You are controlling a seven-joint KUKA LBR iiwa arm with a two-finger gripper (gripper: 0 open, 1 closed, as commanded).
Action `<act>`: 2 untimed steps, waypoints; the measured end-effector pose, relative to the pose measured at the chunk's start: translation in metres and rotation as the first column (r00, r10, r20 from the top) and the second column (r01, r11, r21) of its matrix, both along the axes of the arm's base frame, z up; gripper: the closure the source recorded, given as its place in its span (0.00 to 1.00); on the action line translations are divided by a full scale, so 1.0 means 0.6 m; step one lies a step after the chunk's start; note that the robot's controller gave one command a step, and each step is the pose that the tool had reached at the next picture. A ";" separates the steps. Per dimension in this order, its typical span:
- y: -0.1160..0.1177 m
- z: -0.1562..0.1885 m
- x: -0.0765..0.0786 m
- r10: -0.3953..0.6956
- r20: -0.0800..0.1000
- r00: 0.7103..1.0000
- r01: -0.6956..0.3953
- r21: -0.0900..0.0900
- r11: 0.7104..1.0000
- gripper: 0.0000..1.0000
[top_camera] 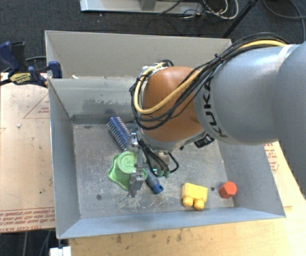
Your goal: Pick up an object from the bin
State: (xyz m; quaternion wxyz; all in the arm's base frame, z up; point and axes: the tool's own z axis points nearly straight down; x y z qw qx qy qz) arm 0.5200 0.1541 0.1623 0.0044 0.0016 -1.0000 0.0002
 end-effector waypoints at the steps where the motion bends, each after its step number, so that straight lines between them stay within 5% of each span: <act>1: -0.034 -0.046 0.073 -0.046 0.011 0.999 0.046 0.000 0.999 0.00; 2: -0.023 -0.038 0.141 -0.060 0.015 0.998 0.060 0.003 0.998 0.00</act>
Offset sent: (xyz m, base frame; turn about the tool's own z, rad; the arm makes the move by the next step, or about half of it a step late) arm 0.0422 -0.0194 -0.0251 0.0432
